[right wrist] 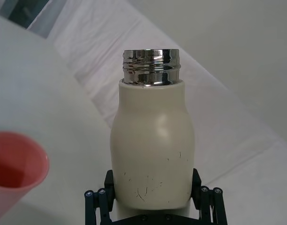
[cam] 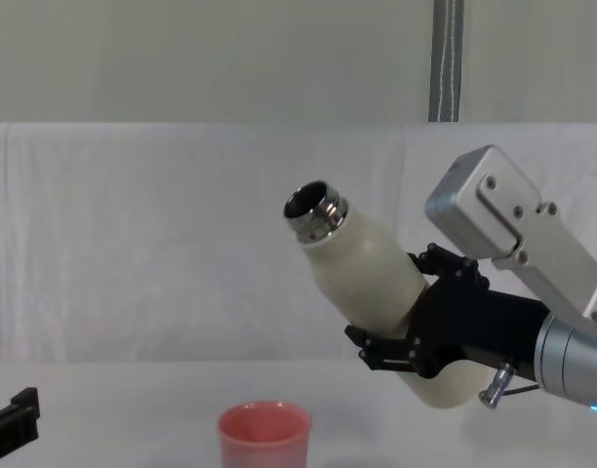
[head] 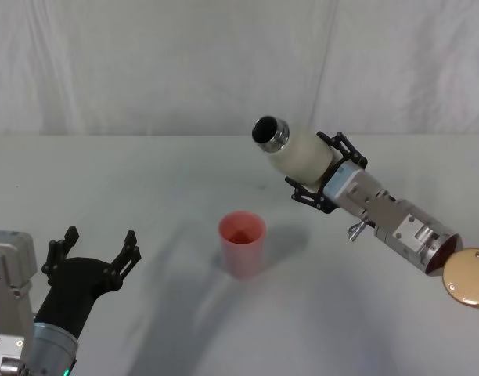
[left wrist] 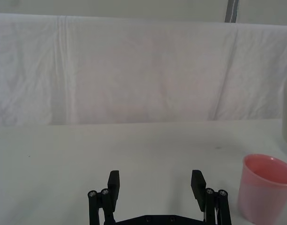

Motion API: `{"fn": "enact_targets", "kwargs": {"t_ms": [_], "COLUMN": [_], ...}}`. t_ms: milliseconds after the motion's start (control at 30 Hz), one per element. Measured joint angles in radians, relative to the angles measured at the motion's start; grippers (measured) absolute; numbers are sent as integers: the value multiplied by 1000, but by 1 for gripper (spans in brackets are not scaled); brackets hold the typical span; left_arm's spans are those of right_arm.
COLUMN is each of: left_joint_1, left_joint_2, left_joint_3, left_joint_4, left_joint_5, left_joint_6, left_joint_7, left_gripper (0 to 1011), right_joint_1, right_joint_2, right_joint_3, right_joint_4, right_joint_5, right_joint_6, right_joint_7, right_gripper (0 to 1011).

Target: Grasp the thermos with one hand and pour water into the cup lid.

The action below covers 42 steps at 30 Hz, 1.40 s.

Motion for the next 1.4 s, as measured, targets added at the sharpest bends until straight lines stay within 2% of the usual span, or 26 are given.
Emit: {"fn": "enact_targets", "kwargs": {"t_ms": [400,700,1400], "left_joint_1": [0,0,0], "left_joint_2": [0,0,0], "left_joint_3": [0,0,0], "left_joint_4": [0,0,0], "left_joint_5": [0,0,0], "left_joint_6": [0,0,0], "left_joint_7": [0,0,0], "left_gripper": [1001,1001,1001], "right_joint_1": [31,42,63], "right_joint_2": [30,51,93], "right_joint_3": [-61,-92,-139], "right_joint_4": [7,-1,-39], "right_joint_5": [-136,-213,-324], "right_joint_6": [32,58,94], "right_joint_7": [-6,-21,-26], "right_gripper": [950,950,950]}}
